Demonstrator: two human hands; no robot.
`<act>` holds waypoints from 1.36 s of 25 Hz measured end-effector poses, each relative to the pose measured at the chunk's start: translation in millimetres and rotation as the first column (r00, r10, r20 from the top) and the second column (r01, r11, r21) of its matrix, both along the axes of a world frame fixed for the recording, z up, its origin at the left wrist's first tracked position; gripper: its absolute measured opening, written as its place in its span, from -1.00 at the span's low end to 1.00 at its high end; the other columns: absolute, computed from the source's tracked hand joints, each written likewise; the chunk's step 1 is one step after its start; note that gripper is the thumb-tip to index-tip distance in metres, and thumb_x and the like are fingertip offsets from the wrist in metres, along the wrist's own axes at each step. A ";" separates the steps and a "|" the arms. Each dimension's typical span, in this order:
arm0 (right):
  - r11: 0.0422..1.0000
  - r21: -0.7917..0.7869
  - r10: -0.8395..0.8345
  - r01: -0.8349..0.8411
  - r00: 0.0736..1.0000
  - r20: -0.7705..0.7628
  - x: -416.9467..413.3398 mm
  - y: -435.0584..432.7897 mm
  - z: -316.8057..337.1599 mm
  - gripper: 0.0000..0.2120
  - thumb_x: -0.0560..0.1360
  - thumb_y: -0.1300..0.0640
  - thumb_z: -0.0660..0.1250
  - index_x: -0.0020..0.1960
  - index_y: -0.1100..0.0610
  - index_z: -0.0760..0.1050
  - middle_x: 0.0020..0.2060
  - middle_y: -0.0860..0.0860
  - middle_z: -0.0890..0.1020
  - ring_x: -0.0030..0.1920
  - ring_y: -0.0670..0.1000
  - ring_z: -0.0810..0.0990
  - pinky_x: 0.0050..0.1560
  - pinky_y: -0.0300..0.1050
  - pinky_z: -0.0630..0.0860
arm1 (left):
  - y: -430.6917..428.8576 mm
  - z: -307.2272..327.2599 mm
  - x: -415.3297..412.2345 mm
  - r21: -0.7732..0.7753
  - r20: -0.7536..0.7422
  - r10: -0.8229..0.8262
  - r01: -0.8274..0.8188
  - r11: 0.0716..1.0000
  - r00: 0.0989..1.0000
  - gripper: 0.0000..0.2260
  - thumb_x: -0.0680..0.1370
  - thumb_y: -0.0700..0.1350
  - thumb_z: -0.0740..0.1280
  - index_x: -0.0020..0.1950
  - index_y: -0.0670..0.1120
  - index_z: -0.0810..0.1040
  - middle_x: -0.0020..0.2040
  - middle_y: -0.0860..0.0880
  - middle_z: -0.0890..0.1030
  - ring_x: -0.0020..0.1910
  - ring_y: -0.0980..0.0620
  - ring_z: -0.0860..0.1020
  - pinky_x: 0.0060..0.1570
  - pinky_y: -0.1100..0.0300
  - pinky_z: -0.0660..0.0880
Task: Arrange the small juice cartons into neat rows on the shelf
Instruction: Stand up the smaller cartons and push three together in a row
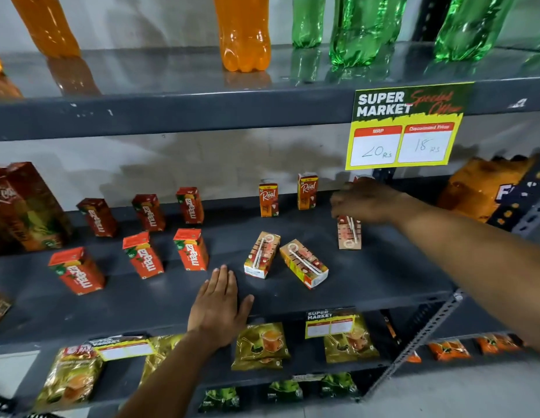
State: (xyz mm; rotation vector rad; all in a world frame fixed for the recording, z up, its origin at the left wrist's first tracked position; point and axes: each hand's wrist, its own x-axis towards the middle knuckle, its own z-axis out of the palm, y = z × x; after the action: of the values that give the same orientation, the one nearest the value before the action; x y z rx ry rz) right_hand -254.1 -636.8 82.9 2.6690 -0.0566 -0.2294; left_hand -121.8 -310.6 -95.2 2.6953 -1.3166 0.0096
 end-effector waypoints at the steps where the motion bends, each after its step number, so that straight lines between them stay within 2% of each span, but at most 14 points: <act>1: 0.992 -0.107 0.055 -0.063 0.995 -0.078 -1.2 1.1 0.6 -0.72 0.49 0.07 0.31 0.20 -0.06 0.45 0.21 0.00 0.51 0.24 0.12 0.41 0.03 -0.03 0.38 | 0.2 -1.1 -0.4 -0.007 0.001 0.006 -0.006 1.000 1.000 -0.24 0.50 0.30 -0.20 0.52 -0.21 0.02 0.56 -0.18 0.03 0.53 -0.09 -0.04 0.46 0.05 -0.10; 3: 0.976 -0.178 0.094 -0.122 0.982 -0.161 -5.2 1.2 2.1 -0.65 0.52 0.09 0.27 0.29 -0.06 0.38 0.30 0.00 0.45 0.29 0.12 0.37 0.10 -0.02 0.36 | -0.2 -1.7 -1.0 -0.012 0.008 0.013 -0.013 1.000 1.000 -0.24 0.50 0.30 -0.21 0.52 -0.21 0.03 0.56 -0.18 0.03 0.53 -0.09 -0.03 0.46 0.05 -0.09; 8: 0.987 -0.125 0.072 -0.097 0.979 -0.192 -12.6 -2.2 4.3 -0.58 0.54 0.14 0.24 0.38 -0.06 0.33 0.33 -0.03 0.49 0.30 0.10 0.38 0.21 -0.03 0.40 | -0.7 -0.8 -3.1 -0.007 0.016 0.024 -0.024 1.000 1.000 -0.22 0.49 0.31 -0.25 0.52 -0.21 0.03 0.57 -0.18 0.01 0.54 -0.09 -0.04 0.46 0.04 -0.09; 12: 0.975 0.178 -0.115 0.136 0.986 -0.121 -15.6 -1.9 7.3 -0.58 0.48 0.18 0.34 0.32 0.00 0.45 0.29 0.02 0.56 0.26 0.09 0.50 0.24 -0.01 0.45 | -1.1 -2.2 -3.3 0.001 0.029 0.022 -0.022 1.000 0.999 -0.24 0.51 0.29 -0.23 0.52 -0.22 0.01 0.56 -0.18 0.01 0.53 -0.09 -0.04 0.47 0.04 -0.09; 13: 0.946 0.236 -0.194 0.220 0.973 -0.128 -14.7 -3.1 6.8 -0.59 0.47 0.15 0.36 0.31 0.03 0.45 0.25 0.05 0.57 0.21 0.10 0.53 0.21 0.02 0.48 | -1.1 -2.2 -3.5 -0.001 0.029 0.024 -0.024 1.000 0.999 -0.24 0.51 0.30 -0.24 0.52 -0.22 0.01 0.56 -0.18 0.01 0.53 -0.09 -0.04 0.46 0.04 -0.09; 15: 0.892 0.269 -0.334 0.362 0.931 -0.147 -10.1 -6.5 5.0 -0.61 0.46 -0.05 0.37 0.21 0.12 0.48 0.11 0.10 0.61 0.06 0.12 0.58 0.09 0.04 0.53 | -0.7 -1.7 -3.6 -0.007 0.026 0.027 -0.027 1.000 0.999 -0.24 0.51 0.30 -0.25 0.52 -0.21 0.01 0.57 -0.17 0.01 0.54 -0.08 -0.05 0.46 0.04 -0.10; 17: 0.839 0.251 -0.458 0.483 0.876 -0.153 -5.6 -8.0 1.8 -0.49 0.46 -0.29 0.25 0.05 0.16 0.52 -0.07 0.10 0.63 -0.13 0.07 0.58 0.00 0.01 0.56 | -0.2 -1.5 -3.5 -0.003 0.028 0.028 -0.028 1.000 0.999 -0.25 0.52 0.30 -0.24 0.52 -0.21 0.01 0.57 -0.17 0.01 0.54 -0.08 -0.06 0.46 0.05 -0.11; 19: 0.804 0.243 -0.527 0.542 0.840 -0.132 -1.3 -9.4 -3.4 -0.40 0.43 -0.40 0.17 0.00 0.15 0.53 -0.13 0.07 0.61 -0.18 0.03 0.56 -0.01 -0.03 0.57 | 0.0 -1.3 -4.2 -0.005 0.034 0.031 -0.031 0.999 0.999 -0.26 0.53 0.30 -0.22 0.52 -0.21 0.01 0.57 -0.17 0.02 0.53 -0.08 -0.05 0.46 0.05 -0.11; 24: 0.772 0.234 -0.571 0.591 0.807 -0.150 1.0 -7.2 -3.3 -0.29 0.34 -0.49 0.18 0.09 0.11 0.54 -0.04 0.07 0.63 -0.08 0.07 0.58 0.07 0.02 0.57 | 0.9 0.4 -6.4 -0.004 0.039 0.034 -0.034 0.999 0.999 -0.29 0.55 0.28 -0.18 0.52 -0.20 0.01 0.57 -0.16 0.01 0.54 -0.08 -0.05 0.46 0.05 -0.11; 26: 0.807 0.242 -0.547 0.539 0.836 -0.039 2.8 3.8 4.6 -0.27 0.34 -0.47 0.21 0.19 0.11 0.49 0.05 0.09 0.62 -0.01 0.10 0.58 0.03 0.01 0.57 | 0.7 1.6 -7.2 -0.005 0.042 0.036 -0.035 0.999 0.998 -0.30 0.56 0.28 -0.17 0.52 -0.19 0.01 0.57 -0.16 0.01 0.54 -0.08 -0.05 0.46 0.04 -0.10; 28: 0.864 0.330 -0.442 0.380 0.887 0.136 6.8 24.7 8.9 -0.31 0.36 -0.42 0.25 0.24 0.09 0.44 0.06 0.07 0.61 0.02 0.11 0.58 -0.04 0.00 0.56 | 0.7 2.7 -7.4 0.001 0.041 0.038 -0.038 0.999 0.998 -0.30 0.56 0.28 -0.17 0.52 -0.19 -0.01 0.57 -0.16 0.00 0.54 -0.08 -0.07 0.47 0.04 -0.11; 30: 0.825 0.471 -0.412 0.312 0.902 0.125 8.8 53.6 -0.7 -0.40 0.36 -0.40 0.27 0.12 0.07 0.49 -0.16 -0.01 0.59 -0.11 0.04 0.58 -0.16 -0.04 0.53 | 0.9 3.5 -7.8 0.008 0.038 0.040 -0.041 0.999 0.998 -0.30 0.56 0.28 -0.18 0.52 -0.19 -0.02 0.57 -0.16 -0.01 0.54 -0.08 -0.07 0.47 0.05 -0.11; 32: 0.748 0.516 -0.470 0.417 0.882 -0.031 7.6 81.1 -25.3 -0.46 0.32 -0.43 0.29 -0.17 0.07 0.49 -0.32 -0.03 0.53 -0.26 0.00 0.55 -0.33 -0.08 0.46 | 1.1 4.2 -7.8 0.008 0.041 0.042 -0.043 0.999 0.998 -0.30 0.56 0.28 -0.18 0.52 -0.19 -0.02 0.57 -0.16 -0.01 0.54 -0.08 -0.07 0.47 0.04 -0.11; 34: 0.691 0.481 -0.531 0.539 0.830 -0.167 2.8 99.3 -52.5 -0.46 0.29 -0.45 0.31 -0.29 0.06 0.39 -0.31 -0.02 0.50 -0.27 0.01 0.53 -0.37 -0.09 0.40 | 0.9 4.2 -7.6 0.013 0.036 0.041 -0.041 0.999 0.999 -0.30 0.56 0.28 -0.18 0.52 -0.19 -0.03 0.57 -0.16 -0.02 0.54 -0.07 -0.08 0.47 0.05 -0.12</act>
State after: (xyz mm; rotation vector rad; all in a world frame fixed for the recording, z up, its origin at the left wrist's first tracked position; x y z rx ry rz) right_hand -251.4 -537.5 30.4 3.1089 -0.9124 -0.5128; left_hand -129.3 -309.7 -91.0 2.7456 -1.2758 0.0537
